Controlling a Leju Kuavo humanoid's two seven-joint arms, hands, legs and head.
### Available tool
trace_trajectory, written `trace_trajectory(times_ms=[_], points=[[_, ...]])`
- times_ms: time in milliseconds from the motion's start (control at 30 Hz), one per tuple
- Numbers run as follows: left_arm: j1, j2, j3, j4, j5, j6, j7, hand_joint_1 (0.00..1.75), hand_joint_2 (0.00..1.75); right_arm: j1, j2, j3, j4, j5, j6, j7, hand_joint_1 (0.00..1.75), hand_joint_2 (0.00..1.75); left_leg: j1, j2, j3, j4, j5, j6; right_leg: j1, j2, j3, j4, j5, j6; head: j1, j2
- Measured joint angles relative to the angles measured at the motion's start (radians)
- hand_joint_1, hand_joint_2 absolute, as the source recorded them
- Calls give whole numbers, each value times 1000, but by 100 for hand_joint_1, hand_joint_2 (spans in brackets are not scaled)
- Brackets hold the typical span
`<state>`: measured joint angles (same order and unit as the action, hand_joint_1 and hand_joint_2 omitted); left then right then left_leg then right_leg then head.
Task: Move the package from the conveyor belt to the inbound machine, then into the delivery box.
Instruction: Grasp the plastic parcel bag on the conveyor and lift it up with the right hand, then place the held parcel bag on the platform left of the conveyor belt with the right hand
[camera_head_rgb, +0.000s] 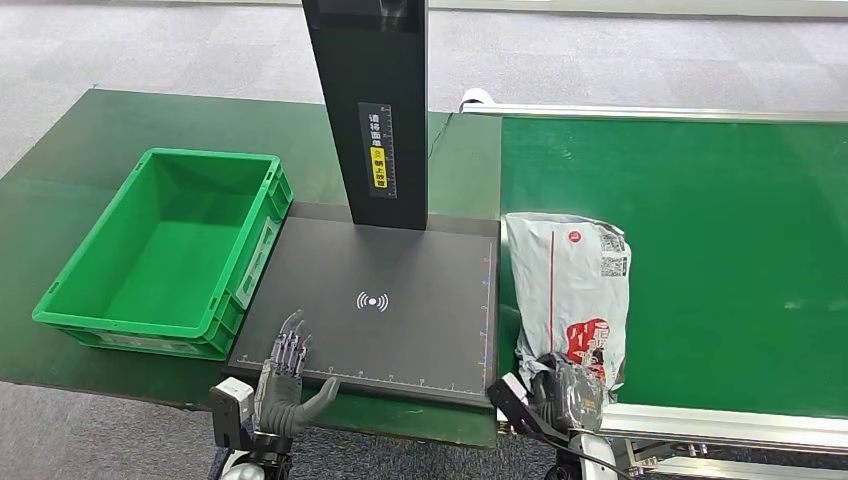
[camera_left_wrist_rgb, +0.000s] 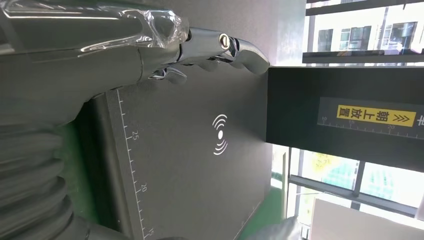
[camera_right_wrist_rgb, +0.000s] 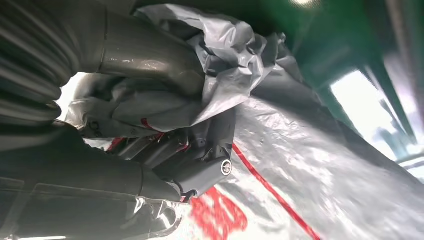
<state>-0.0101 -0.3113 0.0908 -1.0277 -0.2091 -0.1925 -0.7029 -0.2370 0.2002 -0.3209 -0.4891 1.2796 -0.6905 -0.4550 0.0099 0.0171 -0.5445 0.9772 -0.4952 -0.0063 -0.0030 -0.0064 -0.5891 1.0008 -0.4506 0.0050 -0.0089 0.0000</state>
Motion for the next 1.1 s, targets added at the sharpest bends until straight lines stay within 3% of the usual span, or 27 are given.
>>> trace_trajectory(times_ms=[200, 367, 567, 767, 933, 1100], points=[[0, 1, -1, 0, 10, 4, 0, 0, 175, 74, 34, -9, -164, -51, 0, -42, 175, 175, 0, 0, 0, 0, 0, 0, 0, 0, 0, 0, 0, 0, 0, 0], [-1, 5, -2, 0, 26, 11, 0, 0, 175, 157, 46, 23, -353, -86, 0, -16, 175, 175, 0, 0, 0, 0, 0, 0, 0, 0, 0, 0, 0, 0, 0, 0], [-1, 9, -3, 0, 29, 9, 0, 0, 175, 287, 48, 78, -689, -45, -1, 58, 175, 175, 0, 0, -1, 0, 0, 0, 0, 0, 0, 0, 0, 0, 0, 0], [-7, 12, -3, 0, 22, -3, 0, 0, 175, 387, 45, 87, -990, 1, -1, 63, 175, 175, 0, 0, -1, 0, 0, 0, 0, 0, 0, 0, 0, 0, 0, 0], [-15, 13, -10, 1, 23, -8, 0, 0, 175, 410, 33, 121, -1099, 8, -1, 43, 175, 175, 0, 1, 0, 0, 0, 0, 0, 0, 0, 0, 0, 0, 0, 0], [-29, 15, -29, 2, 30, -8, 0, 0, 175, 382, 8, 227, -1100, -7, 0, 47, 175, 175, 0, 1, 0, 0, 0, 0, 0, 0, 0, 0, 0, 0, 0, 0]])
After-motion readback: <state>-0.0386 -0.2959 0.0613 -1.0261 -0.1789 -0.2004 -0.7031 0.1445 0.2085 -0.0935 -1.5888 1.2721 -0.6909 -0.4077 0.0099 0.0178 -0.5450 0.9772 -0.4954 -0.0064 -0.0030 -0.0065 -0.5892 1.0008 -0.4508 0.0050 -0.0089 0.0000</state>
